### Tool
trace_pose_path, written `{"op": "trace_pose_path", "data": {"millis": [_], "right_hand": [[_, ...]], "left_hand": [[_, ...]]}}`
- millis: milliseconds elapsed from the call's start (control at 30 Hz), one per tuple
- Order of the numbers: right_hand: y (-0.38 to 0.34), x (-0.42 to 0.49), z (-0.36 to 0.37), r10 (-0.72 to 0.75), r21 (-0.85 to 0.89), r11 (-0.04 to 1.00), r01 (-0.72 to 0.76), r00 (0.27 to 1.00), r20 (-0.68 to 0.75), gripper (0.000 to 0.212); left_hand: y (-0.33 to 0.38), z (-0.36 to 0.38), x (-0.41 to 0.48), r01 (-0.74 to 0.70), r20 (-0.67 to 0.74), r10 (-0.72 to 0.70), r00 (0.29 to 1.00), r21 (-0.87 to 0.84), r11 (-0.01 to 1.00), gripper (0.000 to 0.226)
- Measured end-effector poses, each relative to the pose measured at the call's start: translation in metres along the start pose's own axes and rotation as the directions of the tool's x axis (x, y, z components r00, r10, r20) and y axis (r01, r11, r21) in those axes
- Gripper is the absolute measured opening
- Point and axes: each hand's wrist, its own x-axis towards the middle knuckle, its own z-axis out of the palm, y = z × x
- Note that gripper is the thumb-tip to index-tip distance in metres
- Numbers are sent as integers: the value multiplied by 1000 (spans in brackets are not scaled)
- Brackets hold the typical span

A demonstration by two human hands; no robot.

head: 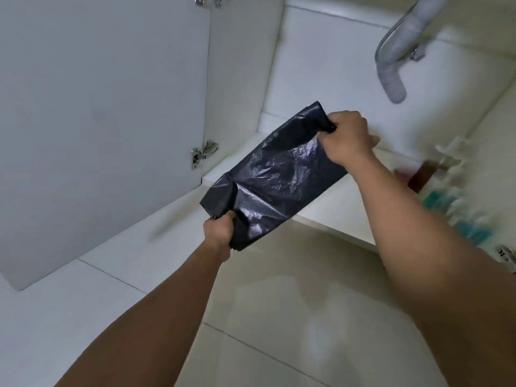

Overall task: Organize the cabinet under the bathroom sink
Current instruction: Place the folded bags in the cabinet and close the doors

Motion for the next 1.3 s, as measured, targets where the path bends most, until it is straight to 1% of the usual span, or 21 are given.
{"op": "trace_pose_path", "data": {"millis": [67,133,233,300,333,367,433,467,533,600,633,700,733,800,900,933,1000,1100,1167,1233,1300], "right_hand": [[-27,24,8,-86,-125,989,79,995,-47,12],[-47,43,20,-142,-162,978,131,988,-58,14],[-62,64,42,-100,-144,986,88,992,-77,16],[-67,77,58,-24,-28,999,22,997,-78,17],[-67,81,67,-9,69,998,12,999,-48,13],[-67,84,75,-10,156,988,10,1000,-2,20],[-63,81,90,-33,245,970,14,997,75,47],[-59,76,99,-49,252,967,28,996,80,51],[-47,61,115,-62,250,967,37,994,94,42],[-30,39,129,-67,150,988,36,975,213,17],[-21,27,136,-70,92,995,44,951,301,14],[-4,1,152,-26,43,999,7,892,451,20],[3,-12,160,13,25,999,-29,874,485,22],[11,-31,174,90,-25,996,-90,866,492,24],[7,-49,186,147,-142,986,-92,881,449,29],[5,-52,189,139,-177,982,-63,880,455,34],[3,-53,191,126,-208,978,-22,856,501,44],[5,-49,193,125,-231,973,19,796,592,54],[9,-47,192,110,-218,975,34,782,613,57],[10,-47,188,89,-175,984,18,806,585,57],[11,-51,183,78,-143,990,0,837,542,56]], "left_hand": [[7,9,15,-28,-51,28,998,12,1000,25],[9,16,32,-58,-105,56,993,-9,998,31],[6,26,48,-61,-153,62,986,10,998,41],[9,33,56,-26,-157,19,987,-40,999,39],[11,35,60,-4,-136,-10,991,-100,995,37],[13,37,64,17,-116,-35,993,-153,988,34],[19,37,70,24,-91,-41,995,-183,983,31],[22,37,72,18,-87,-35,996,-190,982,31],[25,35,73,30,-64,-45,997,-225,974,34],[27,35,71,52,-11,-57,998,-260,964,35],[28,34,69,59,25,-55,998,-264,963,34],[30,31,66,58,96,-32,995,-273,960,28],[30,29,65,50,103,-24,994,-258,965,24],[28,26,64,21,54,-11,998,-190,981,19],[26,23,68,-70,-62,63,996,-117,991,29],[26,22,70,-109,-55,104,993,-95,989,30],[29,21,75,-161,30,163,986,-55,985,31],[40,17,78,-165,193,164,967,-11,986,44],[48,15,76,-167,243,153,958,37,985,50],[51,15,74,-180,231,158,960,77,981,50],[48,13,74,-202,153,182,971,131,971,46]]}}
